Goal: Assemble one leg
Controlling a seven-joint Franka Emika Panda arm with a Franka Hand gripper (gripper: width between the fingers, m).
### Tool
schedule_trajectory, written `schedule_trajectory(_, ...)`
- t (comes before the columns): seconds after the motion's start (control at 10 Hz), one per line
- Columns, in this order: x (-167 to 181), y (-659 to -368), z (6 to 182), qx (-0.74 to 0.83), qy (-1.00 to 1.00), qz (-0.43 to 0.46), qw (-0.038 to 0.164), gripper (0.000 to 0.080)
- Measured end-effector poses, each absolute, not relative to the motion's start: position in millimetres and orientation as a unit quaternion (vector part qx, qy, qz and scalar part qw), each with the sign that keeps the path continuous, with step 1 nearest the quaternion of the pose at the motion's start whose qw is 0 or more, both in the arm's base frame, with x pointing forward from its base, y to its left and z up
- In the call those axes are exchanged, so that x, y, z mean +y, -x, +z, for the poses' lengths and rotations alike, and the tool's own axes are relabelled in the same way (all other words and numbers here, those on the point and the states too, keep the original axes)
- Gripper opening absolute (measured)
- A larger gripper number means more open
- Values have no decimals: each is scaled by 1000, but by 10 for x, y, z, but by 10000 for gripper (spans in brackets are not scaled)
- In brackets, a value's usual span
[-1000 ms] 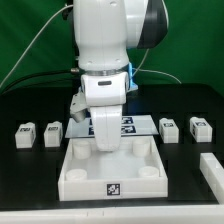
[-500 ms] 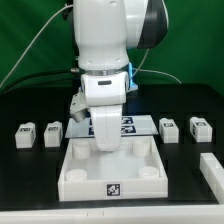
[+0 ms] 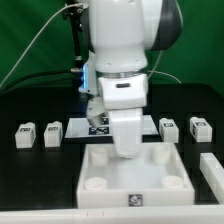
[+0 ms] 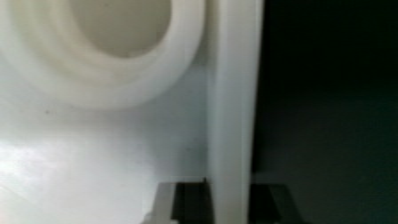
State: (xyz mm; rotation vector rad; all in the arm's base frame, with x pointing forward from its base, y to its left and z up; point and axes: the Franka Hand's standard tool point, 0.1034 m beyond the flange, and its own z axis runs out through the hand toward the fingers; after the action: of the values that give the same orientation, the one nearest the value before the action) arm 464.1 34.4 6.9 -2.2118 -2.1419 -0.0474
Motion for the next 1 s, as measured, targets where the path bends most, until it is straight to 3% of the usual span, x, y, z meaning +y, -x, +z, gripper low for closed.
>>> schedule_trajectory(0.3,609,-4889,58,-698,714,-37,30,59)
schedule_trajectory(0.8,624,-4901,32,-706,707,-42,30,54)
schedule_trajectory(0.9,623,-4901,32,-706,707,-42,30,170)
schedule_trajectory(1.0,620,-4902,33,-706,707,-42,30,170)
